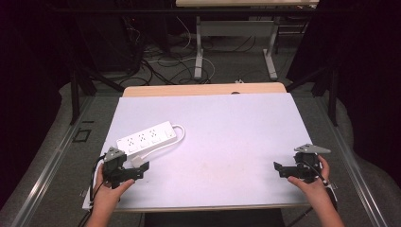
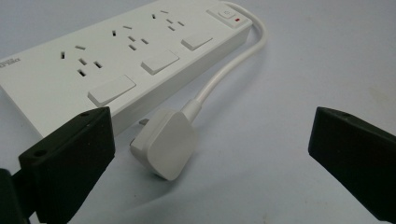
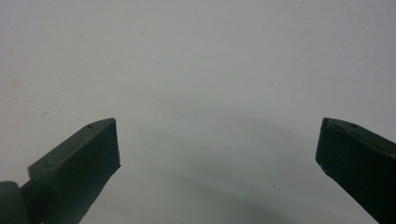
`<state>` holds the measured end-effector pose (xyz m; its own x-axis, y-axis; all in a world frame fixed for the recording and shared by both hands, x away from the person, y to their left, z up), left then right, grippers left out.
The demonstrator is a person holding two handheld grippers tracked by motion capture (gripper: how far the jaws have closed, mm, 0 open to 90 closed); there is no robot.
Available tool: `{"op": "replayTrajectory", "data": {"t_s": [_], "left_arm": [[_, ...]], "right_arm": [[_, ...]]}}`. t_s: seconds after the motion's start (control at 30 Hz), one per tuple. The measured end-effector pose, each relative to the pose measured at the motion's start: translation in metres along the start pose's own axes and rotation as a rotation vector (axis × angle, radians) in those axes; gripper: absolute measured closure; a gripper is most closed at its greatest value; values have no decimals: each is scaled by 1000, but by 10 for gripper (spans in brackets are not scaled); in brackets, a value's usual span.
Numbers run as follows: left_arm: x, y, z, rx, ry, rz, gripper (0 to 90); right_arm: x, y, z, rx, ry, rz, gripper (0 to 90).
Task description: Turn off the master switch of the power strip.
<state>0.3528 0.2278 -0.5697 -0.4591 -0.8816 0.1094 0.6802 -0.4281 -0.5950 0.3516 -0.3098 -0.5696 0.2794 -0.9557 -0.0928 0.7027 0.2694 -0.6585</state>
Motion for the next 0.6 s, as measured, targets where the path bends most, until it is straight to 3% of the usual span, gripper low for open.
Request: {"op": "replayTrajectory", "data": {"t_s": [0.03, 0.37, 0.6], "left_arm": [[0, -1, 0, -22, 7, -10, 9], [2, -2, 5, -13, 34, 0, 18], [6, -3, 13, -26, 53, 6, 23]], "right_arm": [[0, -2, 0, -2, -2, 3, 0], [-5, -5, -5, -28, -2, 12, 0], [-10, -6, -5, -55, -43, 22, 10]]}}
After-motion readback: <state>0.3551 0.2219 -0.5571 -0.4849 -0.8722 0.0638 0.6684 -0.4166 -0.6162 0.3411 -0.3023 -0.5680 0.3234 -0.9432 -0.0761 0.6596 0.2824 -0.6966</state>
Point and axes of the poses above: each handheld gripper's, and its own axes: y roughly forward along the jaws, z roughly out of its top, x roughly to its right, the point moved 6 cm from there along y, roughly forward along the jaws, and after that the axes turned 5 degrees about y, right-handed, at the moved point
